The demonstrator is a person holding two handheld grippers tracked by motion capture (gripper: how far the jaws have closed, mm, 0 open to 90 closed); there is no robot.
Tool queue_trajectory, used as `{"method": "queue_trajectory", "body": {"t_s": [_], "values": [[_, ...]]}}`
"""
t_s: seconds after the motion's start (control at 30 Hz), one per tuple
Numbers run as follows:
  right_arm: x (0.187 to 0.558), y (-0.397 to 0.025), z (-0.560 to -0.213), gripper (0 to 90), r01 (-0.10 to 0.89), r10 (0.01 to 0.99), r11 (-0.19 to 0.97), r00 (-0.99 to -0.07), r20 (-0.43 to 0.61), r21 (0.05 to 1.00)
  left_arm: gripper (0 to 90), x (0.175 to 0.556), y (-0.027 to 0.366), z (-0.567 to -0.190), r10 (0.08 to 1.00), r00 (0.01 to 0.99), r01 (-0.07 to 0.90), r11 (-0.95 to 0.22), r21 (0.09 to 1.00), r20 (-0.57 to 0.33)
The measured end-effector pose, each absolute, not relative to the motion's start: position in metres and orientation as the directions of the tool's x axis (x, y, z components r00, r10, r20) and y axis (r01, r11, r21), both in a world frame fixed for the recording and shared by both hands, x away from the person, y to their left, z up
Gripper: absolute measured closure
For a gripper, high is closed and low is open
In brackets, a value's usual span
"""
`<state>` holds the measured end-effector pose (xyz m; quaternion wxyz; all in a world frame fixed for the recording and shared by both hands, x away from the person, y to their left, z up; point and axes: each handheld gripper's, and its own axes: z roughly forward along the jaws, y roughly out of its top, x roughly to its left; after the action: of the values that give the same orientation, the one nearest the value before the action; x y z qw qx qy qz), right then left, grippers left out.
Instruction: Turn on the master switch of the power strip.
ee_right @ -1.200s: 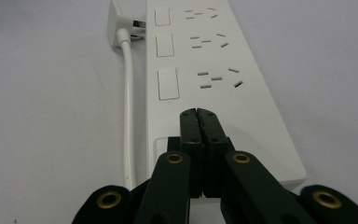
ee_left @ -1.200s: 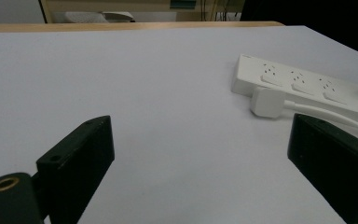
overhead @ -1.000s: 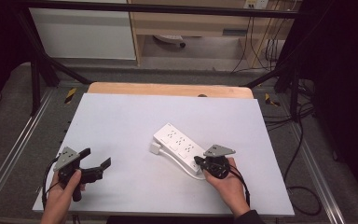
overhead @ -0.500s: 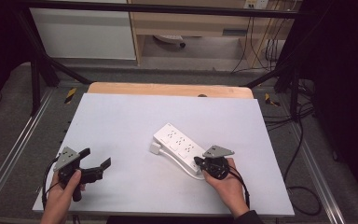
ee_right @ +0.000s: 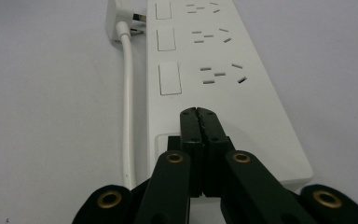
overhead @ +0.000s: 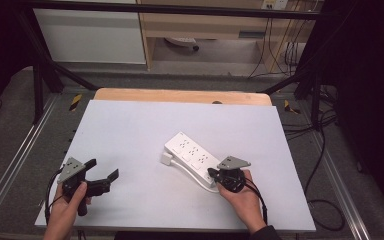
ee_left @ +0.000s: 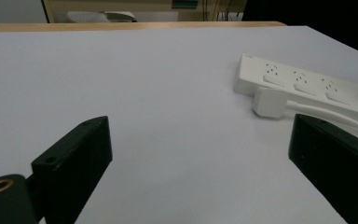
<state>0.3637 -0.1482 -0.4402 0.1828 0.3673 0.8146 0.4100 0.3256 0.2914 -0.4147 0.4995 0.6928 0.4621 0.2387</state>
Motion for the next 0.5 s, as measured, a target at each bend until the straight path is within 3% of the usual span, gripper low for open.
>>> {"method": "queue_trajectory", "body": {"t_s": [0.5], "values": [[0.3633,-0.1479,-0.4407,90.0,0.450,0.753,0.389,-0.658,0.004,0.804,6.0,0.3259,0.2912,-0.4155,0.880,0.458,0.405,-0.078,0.911,-0.128]]}}
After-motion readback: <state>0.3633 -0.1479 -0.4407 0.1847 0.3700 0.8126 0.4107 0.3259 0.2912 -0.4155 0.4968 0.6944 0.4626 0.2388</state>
